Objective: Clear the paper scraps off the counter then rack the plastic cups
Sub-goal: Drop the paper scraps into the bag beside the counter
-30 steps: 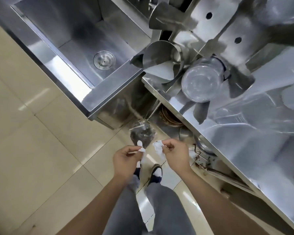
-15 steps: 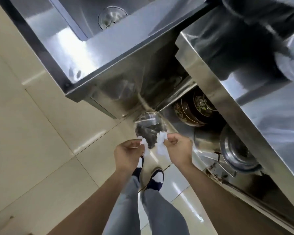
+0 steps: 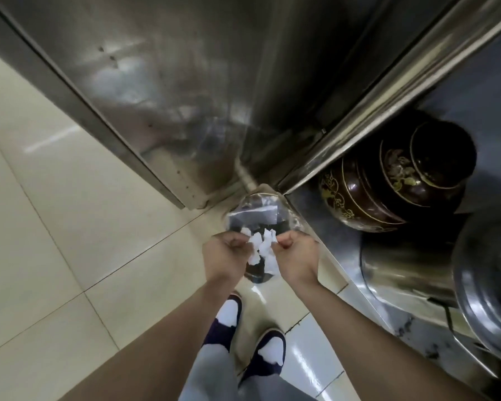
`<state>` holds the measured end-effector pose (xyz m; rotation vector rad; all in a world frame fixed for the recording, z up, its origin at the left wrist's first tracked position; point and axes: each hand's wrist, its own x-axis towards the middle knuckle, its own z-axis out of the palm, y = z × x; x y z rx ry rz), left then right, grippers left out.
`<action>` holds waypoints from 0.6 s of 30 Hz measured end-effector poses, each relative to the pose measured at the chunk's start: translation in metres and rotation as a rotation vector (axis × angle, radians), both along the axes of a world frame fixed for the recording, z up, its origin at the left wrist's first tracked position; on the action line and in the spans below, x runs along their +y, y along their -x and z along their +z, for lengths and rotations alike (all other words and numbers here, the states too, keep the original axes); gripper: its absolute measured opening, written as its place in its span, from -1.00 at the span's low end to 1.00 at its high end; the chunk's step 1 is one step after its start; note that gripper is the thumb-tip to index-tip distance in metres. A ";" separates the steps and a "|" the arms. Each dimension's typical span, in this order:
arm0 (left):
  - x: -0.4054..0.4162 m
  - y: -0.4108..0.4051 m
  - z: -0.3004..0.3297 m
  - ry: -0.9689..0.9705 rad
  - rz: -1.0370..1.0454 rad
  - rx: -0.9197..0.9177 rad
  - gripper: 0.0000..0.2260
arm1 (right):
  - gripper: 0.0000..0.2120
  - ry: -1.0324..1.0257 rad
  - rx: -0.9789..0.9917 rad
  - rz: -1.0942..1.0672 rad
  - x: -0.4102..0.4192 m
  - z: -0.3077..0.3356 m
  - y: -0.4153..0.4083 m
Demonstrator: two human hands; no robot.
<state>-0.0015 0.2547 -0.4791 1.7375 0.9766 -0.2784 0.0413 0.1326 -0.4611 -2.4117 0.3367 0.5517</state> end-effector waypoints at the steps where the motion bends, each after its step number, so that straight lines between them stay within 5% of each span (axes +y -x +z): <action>1: -0.003 -0.003 -0.012 -0.030 -0.021 0.002 -0.89 | -0.86 0.018 -0.010 0.014 0.000 -0.014 -0.002; 3: -0.008 -0.008 -0.030 -0.083 -0.072 0.002 -0.85 | -0.74 0.051 -0.007 0.054 0.000 -0.033 -0.005; 9: -0.012 0.004 -0.035 -0.153 -0.136 -0.054 -0.90 | -0.84 0.022 -0.052 0.059 -0.008 -0.036 -0.002; 18: 0.003 0.037 0.109 -0.031 -0.012 -0.093 -0.91 | -0.80 -0.048 -0.085 -0.023 -0.014 0.114 0.044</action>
